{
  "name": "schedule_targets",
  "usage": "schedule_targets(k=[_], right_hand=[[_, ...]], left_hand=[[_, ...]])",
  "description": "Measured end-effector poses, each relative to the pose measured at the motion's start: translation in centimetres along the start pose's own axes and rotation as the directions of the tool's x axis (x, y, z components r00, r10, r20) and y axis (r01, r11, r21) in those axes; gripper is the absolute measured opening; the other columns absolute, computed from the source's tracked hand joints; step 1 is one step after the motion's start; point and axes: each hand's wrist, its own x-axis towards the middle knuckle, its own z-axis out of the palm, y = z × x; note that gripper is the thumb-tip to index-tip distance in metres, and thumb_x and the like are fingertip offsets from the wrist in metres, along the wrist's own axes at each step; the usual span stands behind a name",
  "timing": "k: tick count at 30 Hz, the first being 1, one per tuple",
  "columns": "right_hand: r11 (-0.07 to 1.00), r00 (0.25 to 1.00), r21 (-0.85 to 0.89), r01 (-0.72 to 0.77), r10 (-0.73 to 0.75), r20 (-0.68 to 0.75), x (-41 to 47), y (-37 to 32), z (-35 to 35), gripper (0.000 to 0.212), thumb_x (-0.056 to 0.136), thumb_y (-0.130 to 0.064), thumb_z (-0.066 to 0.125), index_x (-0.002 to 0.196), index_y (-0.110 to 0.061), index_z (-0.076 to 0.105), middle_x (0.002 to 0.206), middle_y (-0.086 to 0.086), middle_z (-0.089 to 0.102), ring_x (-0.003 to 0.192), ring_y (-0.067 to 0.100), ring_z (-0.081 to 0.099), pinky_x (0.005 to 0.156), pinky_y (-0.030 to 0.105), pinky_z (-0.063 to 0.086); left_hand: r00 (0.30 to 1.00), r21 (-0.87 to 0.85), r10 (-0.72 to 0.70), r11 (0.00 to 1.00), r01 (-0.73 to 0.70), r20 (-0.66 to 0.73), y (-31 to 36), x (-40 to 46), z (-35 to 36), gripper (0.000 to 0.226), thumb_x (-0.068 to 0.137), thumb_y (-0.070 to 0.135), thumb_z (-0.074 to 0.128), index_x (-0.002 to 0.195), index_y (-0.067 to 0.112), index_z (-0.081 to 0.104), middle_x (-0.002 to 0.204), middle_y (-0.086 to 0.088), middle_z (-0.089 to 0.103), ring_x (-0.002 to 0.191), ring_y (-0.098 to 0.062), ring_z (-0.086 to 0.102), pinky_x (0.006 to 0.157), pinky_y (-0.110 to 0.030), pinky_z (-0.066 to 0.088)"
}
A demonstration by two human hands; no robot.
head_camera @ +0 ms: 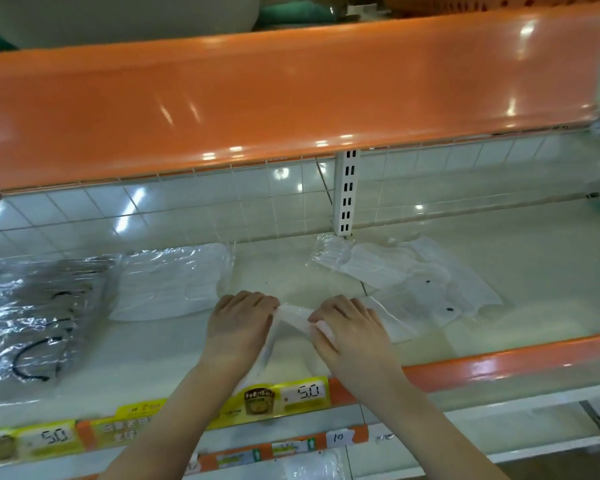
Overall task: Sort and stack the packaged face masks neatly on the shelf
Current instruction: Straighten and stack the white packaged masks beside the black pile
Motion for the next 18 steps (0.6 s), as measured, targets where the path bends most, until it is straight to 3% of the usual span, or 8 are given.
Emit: schedule_targets(k=[3,6,9,11,14,18], right_hand=[[0.996,0.997,-0.051,0.077,-0.075,0.028,0.5,-0.6,-0.1,0.029,0.079,-0.046,0.054,0.093,-0.024,0.067,0.094,-0.007,0.062,0.082,0.015,0.059,0.066,0.030,0.049],[0.993,0.998,-0.104,0.061,-0.057,0.041,1.3,-1.2,0.8,0.022,0.069,-0.026,0.079,0.088,-0.022,0.068,0.084,-0.005,0.064,0.074,0.018,0.063,0.061,0.027,0.050],[0.994,0.999,-0.100,0.037,-0.039,-0.021,2.6,-1.9,1.9,0.006,0.078,-0.016,0.064,0.080,-0.020,0.068,0.072,-0.005,0.064,0.065,0.020,0.063,0.053,0.026,0.049],[0.997,0.999,-0.055,0.046,-0.047,-0.020,3.6,-2.7,2.2,0.017,0.081,-0.019,0.050,0.079,-0.017,0.066,0.069,-0.003,0.062,0.062,0.022,0.061,0.048,0.028,0.048],[0.998,0.997,-0.005,0.063,-0.063,0.042,5.7,-4.3,3.0,0.005,0.081,-0.011,0.063,0.082,-0.014,0.067,0.073,-0.001,0.064,0.067,0.025,0.062,0.053,0.030,0.047],[0.988,0.988,0.016,0.151,-0.151,-0.044,8.3,-7.2,5.4,0.023,0.067,0.000,0.069,0.083,-0.017,0.071,0.079,-0.003,0.068,0.071,0.024,0.065,0.061,0.029,0.049]], left_hand=[[0.999,0.059,-0.011,0.998,0.009,0.032,-0.6,0.1,-1.2,0.028,0.076,0.024,0.042,0.076,0.021,0.070,0.068,0.007,0.065,0.061,-0.020,0.064,0.052,-0.026,0.045],[1.000,0.065,-0.021,0.998,0.019,0.018,-0.8,-0.1,-2.2,0.027,0.078,0.026,0.042,0.076,0.021,0.069,0.067,0.006,0.064,0.060,-0.020,0.063,0.048,-0.026,0.045],[0.999,0.086,-0.040,0.995,0.043,-0.034,-2.0,-0.5,-3.0,0.027,0.082,0.026,0.045,0.073,0.019,0.069,0.067,0.004,0.064,0.058,-0.021,0.062,0.047,-0.026,0.044],[0.996,0.112,-0.070,0.991,0.076,-0.062,-3.4,-1.0,-3.5,0.024,0.083,0.024,0.049,0.073,0.017,0.070,0.067,0.002,0.064,0.058,-0.023,0.062,0.051,-0.028,0.046],[0.984,0.173,-0.159,0.970,0.170,-0.078,-6.2,-1.6,-4.2,0.012,0.073,0.003,0.069,0.075,0.014,0.070,0.069,-0.003,0.062,0.059,-0.028,0.061,0.058,-0.034,0.047],[0.948,0.176,-0.312,0.931,0.319,-0.067,-9.4,-1.6,-5.3,0.028,0.061,-0.008,0.079,0.076,0.012,0.068,0.072,-0.006,0.063,0.065,-0.031,0.061,0.060,-0.037,0.047]])
